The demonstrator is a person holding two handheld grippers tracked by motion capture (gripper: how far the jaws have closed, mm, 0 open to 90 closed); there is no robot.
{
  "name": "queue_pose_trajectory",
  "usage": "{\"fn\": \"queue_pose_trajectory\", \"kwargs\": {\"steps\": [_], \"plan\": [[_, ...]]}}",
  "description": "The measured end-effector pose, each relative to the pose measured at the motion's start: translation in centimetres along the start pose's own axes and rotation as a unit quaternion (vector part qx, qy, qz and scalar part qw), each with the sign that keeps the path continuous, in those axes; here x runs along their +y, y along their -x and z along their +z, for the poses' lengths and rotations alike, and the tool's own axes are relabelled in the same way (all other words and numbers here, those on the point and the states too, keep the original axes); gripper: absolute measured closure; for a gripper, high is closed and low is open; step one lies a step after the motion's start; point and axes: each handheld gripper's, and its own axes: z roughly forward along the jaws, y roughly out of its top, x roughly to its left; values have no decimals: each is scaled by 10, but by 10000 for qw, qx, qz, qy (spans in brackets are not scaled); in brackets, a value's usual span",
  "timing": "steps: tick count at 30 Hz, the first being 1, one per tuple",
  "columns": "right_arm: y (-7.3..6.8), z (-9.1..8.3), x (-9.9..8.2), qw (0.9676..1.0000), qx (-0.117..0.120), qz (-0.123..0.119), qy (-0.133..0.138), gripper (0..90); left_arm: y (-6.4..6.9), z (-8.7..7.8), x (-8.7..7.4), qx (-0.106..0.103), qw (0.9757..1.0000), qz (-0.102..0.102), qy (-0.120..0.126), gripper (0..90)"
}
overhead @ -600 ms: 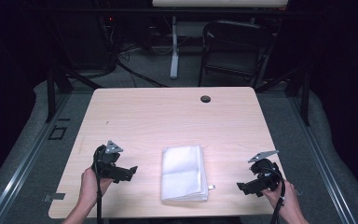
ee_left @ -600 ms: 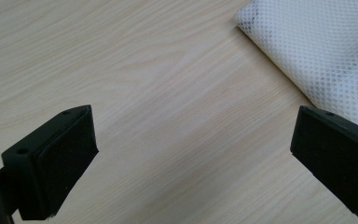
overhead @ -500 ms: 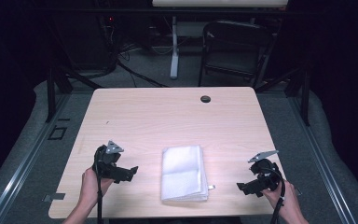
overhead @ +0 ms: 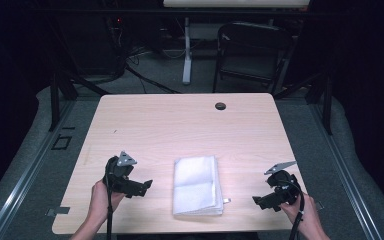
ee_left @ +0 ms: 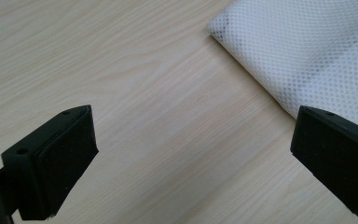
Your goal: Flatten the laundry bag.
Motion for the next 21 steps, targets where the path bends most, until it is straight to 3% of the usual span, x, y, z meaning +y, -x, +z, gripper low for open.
{"fn": "queue_pose_trajectory", "kwargs": {"steps": [15,16,21], "plan": [[-1,1,1,10000,-9,-66,-41,0,26,4,11,-309,9992,267,15,1],[-3,3,0,10000,10,18,93,0,26,4,11,-309,9992,267,15,0],[-3,2,2,10000,64,-29,-8,0,38,7,17,-475,9980,423,-38,0]]}}
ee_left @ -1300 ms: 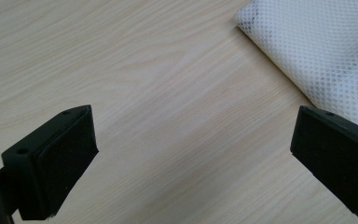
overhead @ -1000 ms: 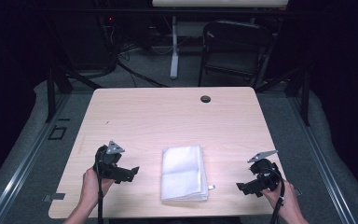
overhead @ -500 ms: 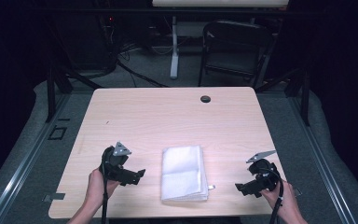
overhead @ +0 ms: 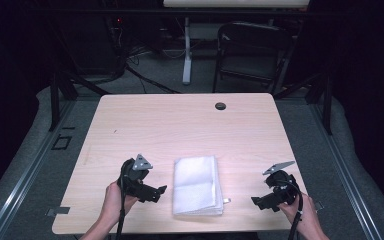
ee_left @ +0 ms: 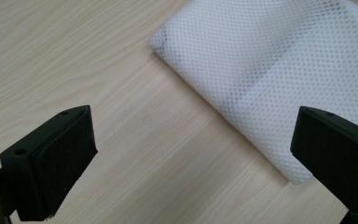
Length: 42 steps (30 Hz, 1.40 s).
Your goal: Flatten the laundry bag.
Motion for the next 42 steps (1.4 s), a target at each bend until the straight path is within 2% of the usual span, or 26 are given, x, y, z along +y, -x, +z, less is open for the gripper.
{"fn": "queue_pose_trajectory", "kwargs": {"steps": [1,2,3,4,6,9,15,17,20,25,26,37,38,40,41,42], "plan": [[0,0,0,10000,-8,-4,-9,0,2,1,1,-29,10000,13,34,0],[-2,3,-1,9998,7,115,182,1,4,2,2,-30,10000,46,33,0],[-2,3,-1,9998,32,115,177,1,6,3,3,-64,10000,64,22,0],[-1,0,0,10000,0,-6,-5,1,8,4,4,-102,9999,85,7,0],[0,0,1,10000,-37,-41,-59,0,12,7,5,-126,9998,141,8,1],[-1,0,1,10000,-36,-17,-20,1,18,9,8,-247,9994,234,-16,4],[-2,1,1,10000,8,8,-3,1,30,14,12,-357,9987,360,-21,4],[-2,1,1,10000,5,2,-9,1,36,17,14,-468,9979,435,-46,5],[-2,1,1,10000,19,-4,-26,1,40,20,15,-451,9978,491,-38,12],[-2,2,1,10000,27,-2,-42,1,50,25,18,-553,9965,619,-73,18],[-2,2,1,10000,30,-9,-38,1,53,27,19,-631,9956,685,-114,20],[-2,4,1,9999,87,75,-10,2,73,41,23,-820,9919,947,-208,28],[-1,3,1,9999,80,-8,-122,2,77,44,24,-849,9909,1018,-235,38],[-1,3,1,9999,79,-6,-122,2,79,46,24,-866,9905,1043,-237,39],[-1,3,1,9999,68,2,-110,3,83,50,25,-921,9890,1119,-280,40],[-1,3,1,9999,73,4,-113,3,86,52,25,-935,9886,1145,-295,40]]}}
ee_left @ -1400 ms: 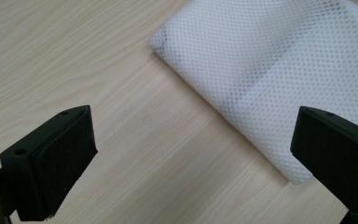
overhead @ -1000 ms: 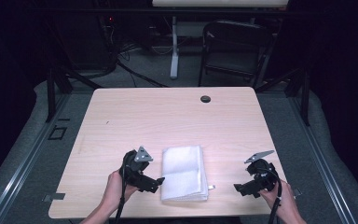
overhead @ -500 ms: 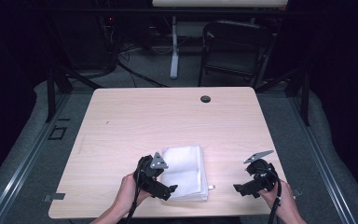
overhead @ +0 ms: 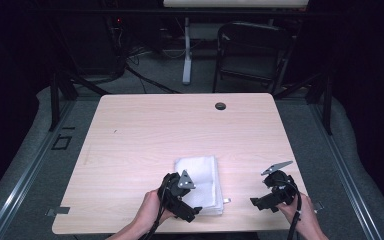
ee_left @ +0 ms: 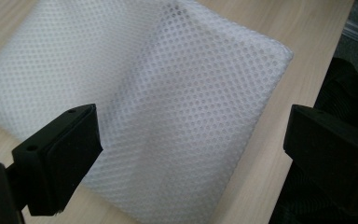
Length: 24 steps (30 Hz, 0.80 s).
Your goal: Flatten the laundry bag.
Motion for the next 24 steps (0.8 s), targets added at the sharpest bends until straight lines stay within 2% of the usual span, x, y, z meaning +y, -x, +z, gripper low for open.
{"fn": "queue_pose_trajectory", "kwargs": {"steps": [5,7,10,13,15,17,19,21,24], "plan": [[0,1,0,10000,54,39,17,4,7,9,3,-37,9998,183,-88,47],[0,0,0,10000,9,7,-31,4,9,14,5,-33,9996,254,-127,61],[0,0,0,10000,18,-16,-73,5,11,23,6,-38,9993,333,-192,133],[-1,2,0,9999,86,54,-6,7,14,35,8,-61,9982,459,-371,152],[0,1,0,9999,61,-13,-97,8,15,40,8,-28,9977,499,-466,161],[-1,2,0,9999,136,13,-65,8,15,43,9,-48,9974,531,-488,196],[-1,2,0,9999,137,12,-26,8,16,48,8,-2,9969,558,-561,207],[-1,2,0,9999,52,-43,-91,9,16,54,7,48,9961,626,-614,275],[-2,3,0,9999,94,-38,-88,9,16,55,7,108,9959,650,-615,301]]}}
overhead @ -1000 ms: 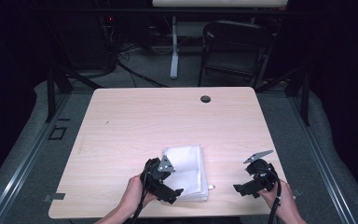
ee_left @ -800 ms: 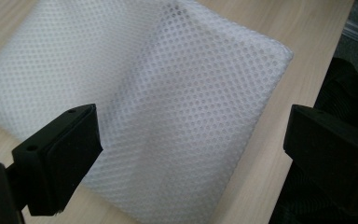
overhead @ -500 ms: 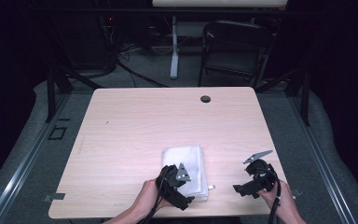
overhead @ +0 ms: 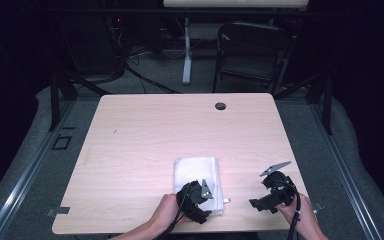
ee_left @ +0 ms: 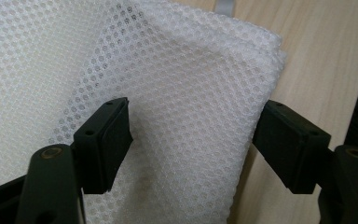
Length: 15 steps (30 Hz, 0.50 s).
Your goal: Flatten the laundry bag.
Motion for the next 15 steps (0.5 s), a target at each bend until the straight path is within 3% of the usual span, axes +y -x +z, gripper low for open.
{"fn": "queue_pose_trajectory", "kwargs": {"steps": [1,4,14,15], "plan": [[-2,3,-1,9997,91,142,197,10,0,0,0,16,10000,21,32,329],[-2,1,0,10000,32,-29,-45,13,-1,-1,-1,-53,9999,19,94,404],[-9,0,4,9996,209,-177,6,69,-4,-3,-2,-325,9994,42,135,564],[-10,2,4,9995,223,-188,107,87,-5,-3,-2,-406,9990,27,159,587]]}}
